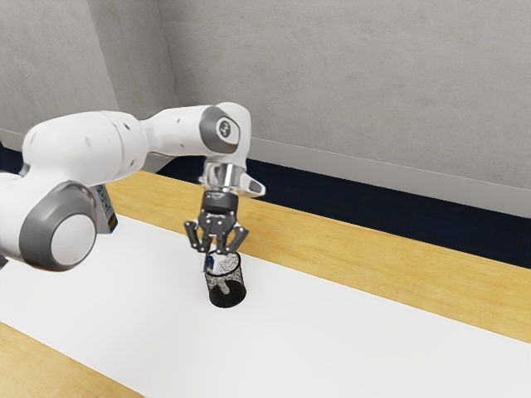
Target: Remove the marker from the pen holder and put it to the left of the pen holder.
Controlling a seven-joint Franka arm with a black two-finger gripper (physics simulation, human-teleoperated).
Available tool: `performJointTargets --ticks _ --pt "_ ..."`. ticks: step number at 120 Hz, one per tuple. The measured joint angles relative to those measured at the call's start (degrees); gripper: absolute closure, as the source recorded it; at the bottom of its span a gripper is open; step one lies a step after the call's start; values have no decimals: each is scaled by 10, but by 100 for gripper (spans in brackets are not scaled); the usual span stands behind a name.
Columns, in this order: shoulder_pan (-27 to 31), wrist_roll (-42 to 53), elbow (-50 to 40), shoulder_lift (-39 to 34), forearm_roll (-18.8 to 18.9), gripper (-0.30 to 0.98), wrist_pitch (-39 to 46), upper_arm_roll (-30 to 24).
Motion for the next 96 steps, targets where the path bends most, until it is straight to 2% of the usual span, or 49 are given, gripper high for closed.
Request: performJointTargets --ticks 25,53,59,77,87,96 --pt "3 -3 9 11 0 65 3 2" --pt "7 -4 19 4 4 74 5 3" --pt "6 -4 12 -21 5 75 6 3" --pt "6 -4 -33 -186 7 77 8 2" --pt "29 -3 -48 -214 28 77 25 -2" --pt "53 6 -79 -218 63 78 64 -6"
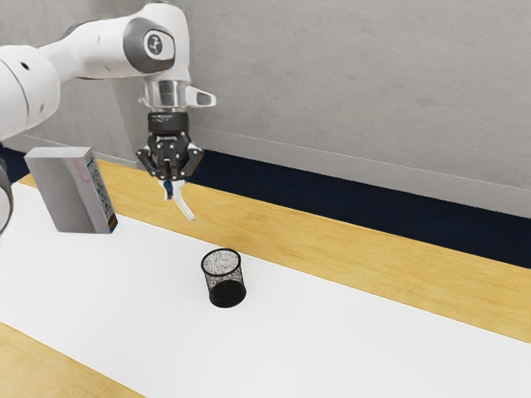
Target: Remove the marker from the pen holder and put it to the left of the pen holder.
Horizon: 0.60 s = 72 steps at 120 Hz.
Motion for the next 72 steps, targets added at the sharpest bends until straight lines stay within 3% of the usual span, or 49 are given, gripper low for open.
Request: performJointTargets --ticks 17,41,72 --pt "43 29 -5 37 43 78 76 -3" --pt "79 76 -9 74 30 76 182 -3" --pt "96 119 -64 86 17 73 233 -3"
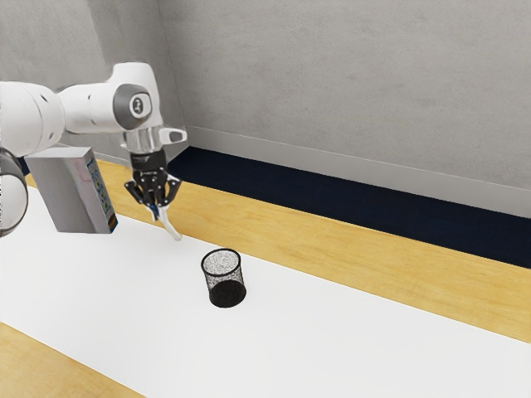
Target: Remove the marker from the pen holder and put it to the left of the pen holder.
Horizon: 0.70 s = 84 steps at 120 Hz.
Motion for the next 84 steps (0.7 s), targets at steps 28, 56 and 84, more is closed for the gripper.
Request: performJointTargets --ticks 28,56,84 --pt "0 26 -17 14 -10 72 14 0" --pt "1 43 -34 14 -17 71 18 0" --pt "6 55 -46 12 -33 67 24 1"
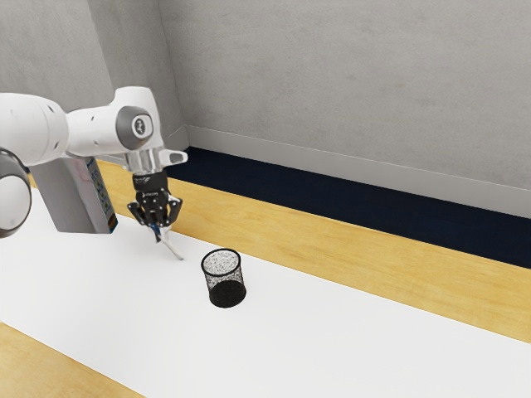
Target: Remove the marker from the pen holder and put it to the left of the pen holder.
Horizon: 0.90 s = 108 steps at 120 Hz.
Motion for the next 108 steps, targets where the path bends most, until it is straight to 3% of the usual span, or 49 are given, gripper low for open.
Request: performJointTargets --ticks 56,85,95,108 --pt "13 14 -100 -39 -70 59 30 0" --pt "31 17 -153 -46 -164 57 40 7" --pt "21 19 -156 -99 -145 39 40 6" --pt "-43 21 -150 -236 -62 23 40 5"
